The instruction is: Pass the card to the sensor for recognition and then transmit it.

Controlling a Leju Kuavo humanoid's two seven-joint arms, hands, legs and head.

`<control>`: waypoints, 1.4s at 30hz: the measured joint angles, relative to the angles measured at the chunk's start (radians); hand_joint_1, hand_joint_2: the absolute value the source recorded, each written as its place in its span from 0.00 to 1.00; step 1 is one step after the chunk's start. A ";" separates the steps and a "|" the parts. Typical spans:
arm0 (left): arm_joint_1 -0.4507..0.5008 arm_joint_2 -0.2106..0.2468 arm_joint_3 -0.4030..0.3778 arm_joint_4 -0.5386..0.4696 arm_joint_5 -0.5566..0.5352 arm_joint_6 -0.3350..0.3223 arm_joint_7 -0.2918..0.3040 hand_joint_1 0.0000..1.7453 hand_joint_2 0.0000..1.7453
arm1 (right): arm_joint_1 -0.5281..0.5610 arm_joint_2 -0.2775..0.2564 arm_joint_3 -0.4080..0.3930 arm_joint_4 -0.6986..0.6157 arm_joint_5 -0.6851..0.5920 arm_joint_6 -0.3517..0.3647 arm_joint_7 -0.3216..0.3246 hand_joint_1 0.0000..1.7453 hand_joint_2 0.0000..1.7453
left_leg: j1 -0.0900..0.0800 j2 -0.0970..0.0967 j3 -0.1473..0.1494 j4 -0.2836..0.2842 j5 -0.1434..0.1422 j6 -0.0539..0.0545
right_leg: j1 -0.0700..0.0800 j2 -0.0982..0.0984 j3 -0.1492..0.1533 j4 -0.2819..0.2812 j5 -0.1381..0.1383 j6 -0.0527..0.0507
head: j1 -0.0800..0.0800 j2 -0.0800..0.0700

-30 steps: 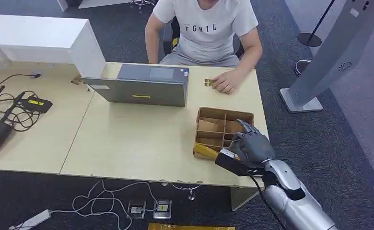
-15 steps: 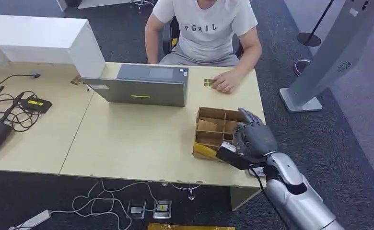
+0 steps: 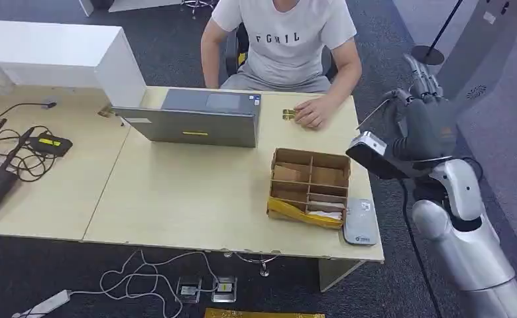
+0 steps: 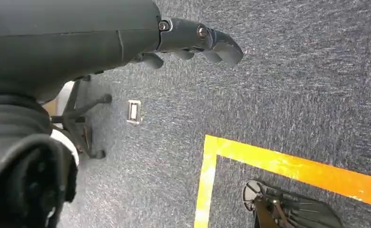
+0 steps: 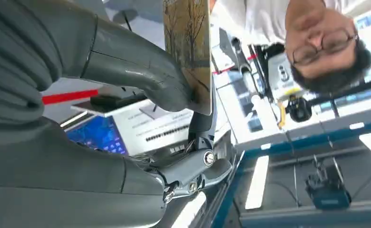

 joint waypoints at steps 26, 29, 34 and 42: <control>-0.003 0.000 0.000 0.000 -0.029 -0.018 -0.006 0.00 0.00 | -0.041 0.027 -0.055 0.180 0.055 -0.020 -0.097 1.00 1.00 | 0.000 0.000 -0.002 0.000 0.000 0.000 | 0.000 0.000 -0.001 0.001 0.000 0.000 | 0.000 0.000; -0.004 0.000 0.000 0.000 -0.033 -0.026 -0.010 0.00 0.00 | -0.112 0.048 -0.036 0.258 0.086 -0.029 -0.112 1.00 1.00 | 0.000 0.000 -0.002 0.000 0.000 0.000 | 0.000 0.000 -0.001 0.001 0.000 0.000 | 0.000 0.000; -0.006 0.000 0.000 0.000 -0.040 -0.035 -0.013 0.00 0.00 | -0.199 0.095 0.000 0.387 0.116 -0.059 -0.115 1.00 1.00 | 0.000 -0.002 -0.002 0.000 0.001 0.000 | 0.000 -0.002 -0.001 0.001 0.000 0.000 | 0.000 0.000; -0.007 0.000 -0.002 0.000 -0.053 -0.044 -0.014 0.00 0.00 | -0.247 0.120 0.025 0.528 0.115 -0.074 -0.109 1.00 1.00 | 0.000 -0.002 -0.003 0.000 0.001 0.000 | 0.000 -0.002 -0.001 0.001 0.000 0.000 | 0.000 0.000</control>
